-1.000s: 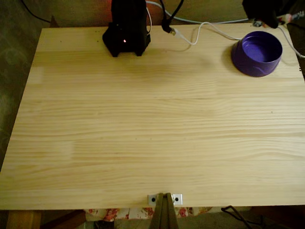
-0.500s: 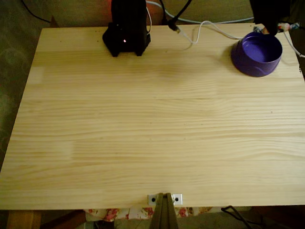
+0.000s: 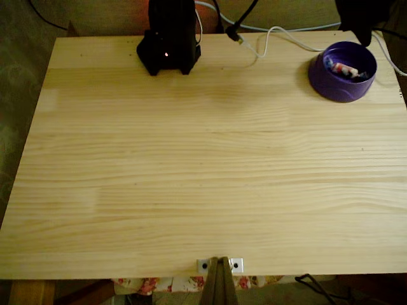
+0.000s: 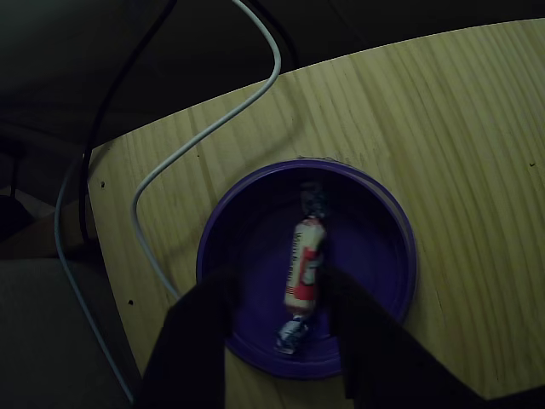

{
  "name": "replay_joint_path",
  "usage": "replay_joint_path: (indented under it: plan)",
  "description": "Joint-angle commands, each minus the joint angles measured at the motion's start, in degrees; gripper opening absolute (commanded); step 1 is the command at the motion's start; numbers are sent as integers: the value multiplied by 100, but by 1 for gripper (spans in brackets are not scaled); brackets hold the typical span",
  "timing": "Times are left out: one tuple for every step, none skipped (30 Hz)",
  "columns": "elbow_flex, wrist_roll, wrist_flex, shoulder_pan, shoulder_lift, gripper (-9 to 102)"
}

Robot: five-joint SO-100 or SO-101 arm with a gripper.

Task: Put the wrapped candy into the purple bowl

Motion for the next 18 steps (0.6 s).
replay_joint_path:
  plan:
    - [-492,35,35,88,299,19]
    - [-483,44,35,88,343,18]
    - [-483,70,35,105,396,17]
    - [-492,105,35,132,457,12]
    - [-501,141,18,158,545,6]
    - [-519,176,18,193,642,1]
    - [-536,246,26,246,756,1]
    - [-562,316,62,316,888,1]
    - [-571,378,114,404,1011,1]
    - [-554,431,167,519,1143,1]
    - [-510,475,211,642,1301,1]
    - [-422,492,237,809,1477,1]
    - [-290,501,246,1011,1679,1]
    - [-132,501,246,1230,1890,1]
    - [70,448,211,1503,2118,1]
    - [325,334,149,1802,2347,1]
    - [562,202,105,2109,2558,1]
    - [782,62,70,2426,2777,1]
